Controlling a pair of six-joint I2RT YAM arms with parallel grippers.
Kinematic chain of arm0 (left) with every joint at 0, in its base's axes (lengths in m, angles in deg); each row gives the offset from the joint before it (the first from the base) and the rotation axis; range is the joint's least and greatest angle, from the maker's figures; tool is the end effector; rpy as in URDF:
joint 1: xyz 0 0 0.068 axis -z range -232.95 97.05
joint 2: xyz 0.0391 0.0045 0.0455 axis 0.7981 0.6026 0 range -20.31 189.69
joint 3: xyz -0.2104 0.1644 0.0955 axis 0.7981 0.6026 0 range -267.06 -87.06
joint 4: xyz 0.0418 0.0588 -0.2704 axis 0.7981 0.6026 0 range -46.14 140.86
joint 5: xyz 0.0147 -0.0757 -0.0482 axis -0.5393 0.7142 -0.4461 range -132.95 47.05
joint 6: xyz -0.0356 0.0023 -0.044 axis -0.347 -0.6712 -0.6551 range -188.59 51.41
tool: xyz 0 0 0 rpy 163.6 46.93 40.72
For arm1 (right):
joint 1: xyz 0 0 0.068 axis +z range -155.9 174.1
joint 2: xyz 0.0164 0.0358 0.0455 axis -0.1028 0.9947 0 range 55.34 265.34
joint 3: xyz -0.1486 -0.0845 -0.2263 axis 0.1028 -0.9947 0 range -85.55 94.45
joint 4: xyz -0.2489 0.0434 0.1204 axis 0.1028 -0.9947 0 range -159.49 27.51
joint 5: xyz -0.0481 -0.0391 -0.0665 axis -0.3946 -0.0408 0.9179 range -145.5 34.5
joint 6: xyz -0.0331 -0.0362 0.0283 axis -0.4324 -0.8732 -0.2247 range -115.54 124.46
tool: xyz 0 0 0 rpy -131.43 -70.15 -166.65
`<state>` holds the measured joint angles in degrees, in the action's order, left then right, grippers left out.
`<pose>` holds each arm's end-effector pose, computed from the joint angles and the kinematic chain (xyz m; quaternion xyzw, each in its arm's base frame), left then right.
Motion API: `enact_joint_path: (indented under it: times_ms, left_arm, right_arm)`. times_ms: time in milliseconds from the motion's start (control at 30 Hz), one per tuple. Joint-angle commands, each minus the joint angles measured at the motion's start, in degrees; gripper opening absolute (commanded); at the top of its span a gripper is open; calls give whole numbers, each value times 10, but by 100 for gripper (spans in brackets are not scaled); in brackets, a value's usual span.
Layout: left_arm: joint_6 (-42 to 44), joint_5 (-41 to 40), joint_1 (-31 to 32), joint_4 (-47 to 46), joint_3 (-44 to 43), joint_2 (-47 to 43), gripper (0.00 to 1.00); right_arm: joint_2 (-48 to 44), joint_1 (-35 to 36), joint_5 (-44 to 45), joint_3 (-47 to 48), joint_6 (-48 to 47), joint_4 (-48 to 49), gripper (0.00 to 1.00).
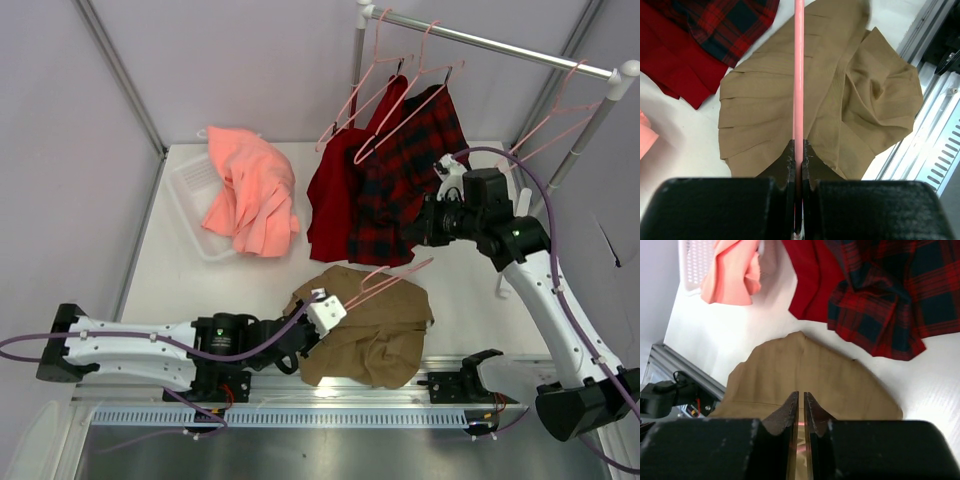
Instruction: Place the skirt on the hanger
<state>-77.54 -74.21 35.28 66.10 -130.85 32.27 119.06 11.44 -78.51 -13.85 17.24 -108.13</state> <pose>0.0272 -0.2152 0.2952 0.4327 0.7302 -0.2003 0.4894 0.2238 0.0860 0.3888 -0.1229 0.8753 0.2851 0.3708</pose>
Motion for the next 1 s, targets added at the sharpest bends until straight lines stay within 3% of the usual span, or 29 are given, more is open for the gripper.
enact_joint_path:
  times_ms: [0,133,300,400,467,533,733,967]
  left_arm:
    - [-14,-9,5,-33,-7,7,0]
    - [-21,-29,5,-44,-2,10,0]
    - [-51,-41,5,-19,-2,25,0]
    - [-84,-45,5,11,8,17,0]
    - [-102,-43,5,13,15,7,0]
    - [-110,-43,6,13,26,-5,0]
    - [-130,-49,4,23,29,-6,0]
    - [-157,-51,2,32,25,-2,0]
  right_arm:
    - [-19,19,15,9,50,10,13]
    - [-29,34,29,-2,58,-17,9]
    - [-58,23,183,-3,86,-121,17]
    - [-117,12,219,-53,119,-153,29]
    - [-162,9,209,-92,135,-147,40]
    - [-231,9,184,-151,160,-139,43]
    - [-339,21,107,-254,182,-133,41]
    - [-362,62,135,-328,197,-115,39]
